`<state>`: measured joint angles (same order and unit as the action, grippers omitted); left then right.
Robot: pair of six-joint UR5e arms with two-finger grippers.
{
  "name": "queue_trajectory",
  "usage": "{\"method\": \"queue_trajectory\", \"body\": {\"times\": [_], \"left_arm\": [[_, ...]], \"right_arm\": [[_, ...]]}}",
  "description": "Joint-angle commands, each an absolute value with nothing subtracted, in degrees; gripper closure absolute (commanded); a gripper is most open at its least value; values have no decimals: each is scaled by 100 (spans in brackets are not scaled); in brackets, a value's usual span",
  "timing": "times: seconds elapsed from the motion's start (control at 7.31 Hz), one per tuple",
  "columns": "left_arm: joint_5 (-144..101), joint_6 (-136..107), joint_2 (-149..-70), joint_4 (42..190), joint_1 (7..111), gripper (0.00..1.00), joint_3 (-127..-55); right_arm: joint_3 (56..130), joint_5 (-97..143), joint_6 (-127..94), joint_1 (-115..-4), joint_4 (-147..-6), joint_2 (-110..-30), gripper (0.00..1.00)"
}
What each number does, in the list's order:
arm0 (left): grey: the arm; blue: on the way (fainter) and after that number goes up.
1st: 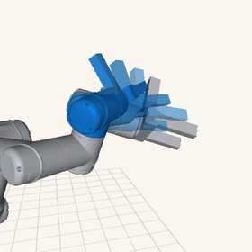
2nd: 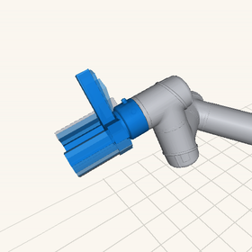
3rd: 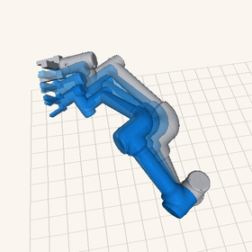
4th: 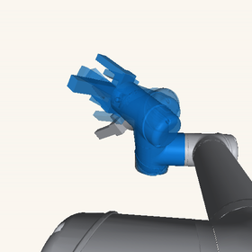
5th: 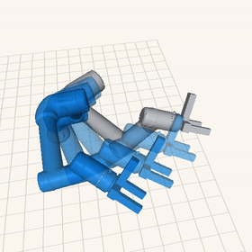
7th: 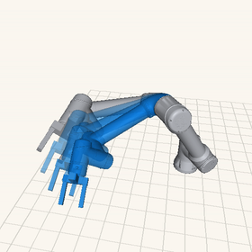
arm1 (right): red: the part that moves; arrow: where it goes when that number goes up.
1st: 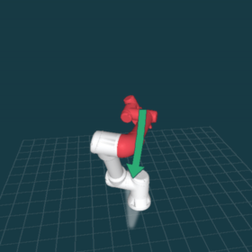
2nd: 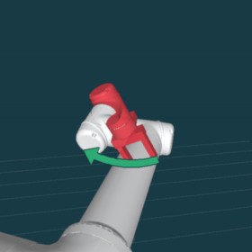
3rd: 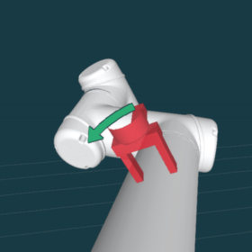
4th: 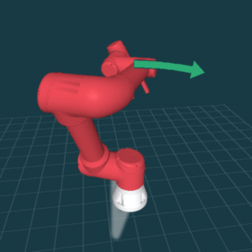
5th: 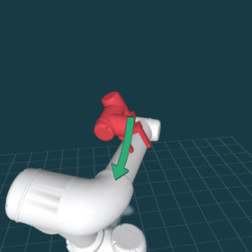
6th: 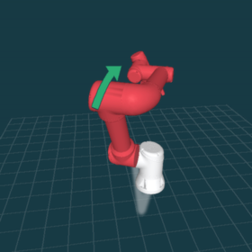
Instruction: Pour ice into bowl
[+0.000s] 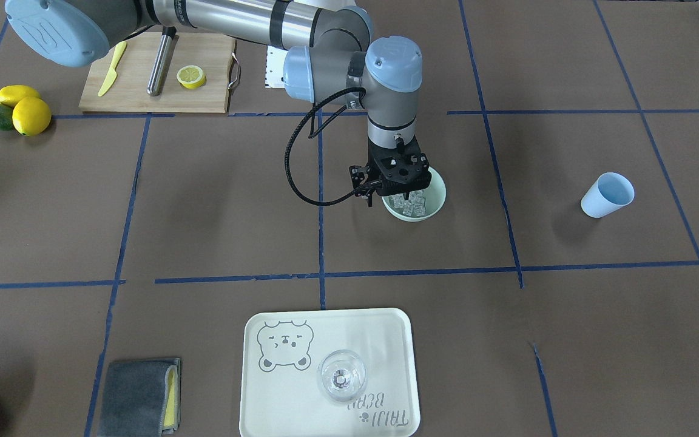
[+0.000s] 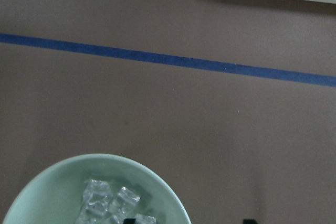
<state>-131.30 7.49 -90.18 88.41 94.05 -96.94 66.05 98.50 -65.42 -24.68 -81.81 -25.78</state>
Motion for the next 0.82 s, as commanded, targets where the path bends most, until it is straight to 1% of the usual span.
{"method": "queue_trajectory", "body": {"times": [0.0, 0.14, 0.27, 0.41, 0.68], "left_arm": [[-13131, 756, -9018, 8842, 9404, 0, -9694], [-13122, 756, -9018, 8842, 9404, 0, -9686], [-13122, 756, -9018, 8842, 9404, 0, -9686], [-13122, 756, -9018, 8842, 9404, 0, -9694], [-13122, 756, -9018, 8842, 9404, 0, -9686]], "right_arm": [[6557, 9853, -6565, -2391, -8165, -2593, 46], [6557, 9870, -6565, -2373, -8165, -2610, 63], [6557, 9888, -6565, -2364, -8156, -2619, 87], [6557, 9896, -6574, -2356, -8165, -2619, 100], [6635, 9905, -6609, -2355, -8156, -2611, 100]]}}
